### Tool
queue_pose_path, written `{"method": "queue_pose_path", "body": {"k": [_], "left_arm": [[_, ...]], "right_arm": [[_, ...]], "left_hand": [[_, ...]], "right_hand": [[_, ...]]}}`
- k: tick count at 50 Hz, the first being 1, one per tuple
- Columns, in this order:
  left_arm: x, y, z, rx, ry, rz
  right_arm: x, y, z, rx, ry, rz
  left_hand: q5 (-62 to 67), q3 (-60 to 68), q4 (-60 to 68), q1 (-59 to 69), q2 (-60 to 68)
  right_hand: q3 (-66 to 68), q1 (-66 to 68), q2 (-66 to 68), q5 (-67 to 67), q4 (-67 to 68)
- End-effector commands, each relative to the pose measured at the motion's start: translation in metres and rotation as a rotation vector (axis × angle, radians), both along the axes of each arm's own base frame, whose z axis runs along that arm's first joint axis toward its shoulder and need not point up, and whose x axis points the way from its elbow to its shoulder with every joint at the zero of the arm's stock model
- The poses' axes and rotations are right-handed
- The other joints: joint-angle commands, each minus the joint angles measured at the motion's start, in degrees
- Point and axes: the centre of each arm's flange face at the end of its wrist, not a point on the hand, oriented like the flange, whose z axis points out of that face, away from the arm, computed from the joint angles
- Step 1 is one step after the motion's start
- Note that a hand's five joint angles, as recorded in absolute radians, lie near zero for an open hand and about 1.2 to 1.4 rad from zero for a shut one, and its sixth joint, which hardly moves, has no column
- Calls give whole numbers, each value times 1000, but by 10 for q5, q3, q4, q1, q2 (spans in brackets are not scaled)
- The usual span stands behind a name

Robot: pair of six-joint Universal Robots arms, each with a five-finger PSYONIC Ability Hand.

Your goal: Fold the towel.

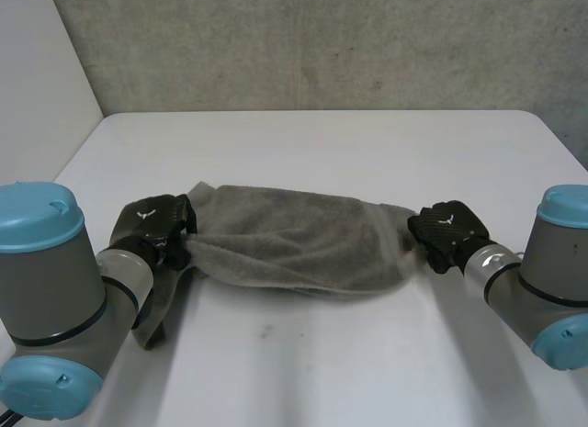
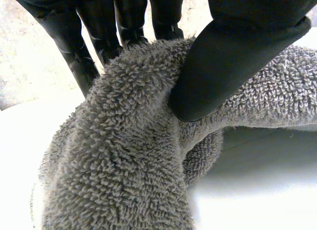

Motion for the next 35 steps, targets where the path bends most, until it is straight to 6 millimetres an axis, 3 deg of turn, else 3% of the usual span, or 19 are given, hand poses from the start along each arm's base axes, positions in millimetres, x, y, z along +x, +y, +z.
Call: {"method": "queue_pose_path", "body": {"k": [1, 5, 7, 12, 14, 17, 18, 19, 21, 22, 23, 30, 35], "left_arm": [[1, 0, -1, 4, -2, 1], [1, 1, -1, 5, -3, -1], [1, 1, -2, 6, -4, -1], [0, 3, -4, 17, -6, -16], [-2, 4, -5, 24, -3, -35], [-6, 7, -9, 44, 5, -83], [-7, 10, -11, 59, 7, -108], [-7, 10, -11, 59, 7, -108], [-8, 15, -16, 77, 5, -146], [-8, 15, -16, 77, 5, -147], [-9, 18, -18, 85, 4, -158], [-11, 24, -19, 88, 2, -181], [-8, 24, -18, 90, -3, -166]], "right_arm": [[-1, -1, 5, 19, -47, -24], [-3, 1, 21, 9, -97, -44], [-7, 6, 47, -21, -152, -64], [-21, 14, 73, -37, -216, -114], [-27, 14, 76, -39, -225, -132], [-35, 18, 73, -27, -230, -146], [-37, 19, 70, -19, -226, -150], [-37, 19, 70, -19, -226, -150], [-37, 19, 68, -16, -217, -154], [-37, 19, 68, -16, -217, -155], [-38, 18, 68, -17, -217, -159], [-42, 14, 67, -15, -225, -182], [-60, 2, 70, -33, -242, -276]], "left_hand": [[114, 103, 101, 120, 102], [114, 103, 101, 120, 102], [114, 103, 101, 120, 102], [114, 103, 101, 120, 102], [96, 85, 83, 102, 84], [-8, -19, -21, -2, -20], [-125, -136, -138, -119, -137], [-126, -137, -139, -120, -138], [-441, -452, -454, -435, -453], [-442, -453, -455, -436, -454], [-537, -548, -550, -531, -549], [-570, -581, -583, -564, -582], [-572, -583, -585, -566, -584]], "right_hand": [[87, 75, 79, 84, 81], [87, 75, 79, 84, 81], [87, 75, 79, 84, 81], [87, 75, 79, 84, 81], [87, 75, 79, 84, 81], [87, 75, 79, 84, 81], [87, 75, 79, 84, 81], [87, 75, 79, 84, 81], [87, 75, 79, 84, 81], [87, 75, 79, 84, 81], [87, 75, 79, 84, 81], [87, 75, 79, 84, 81], [87, 75, 79, 84, 81]]}}
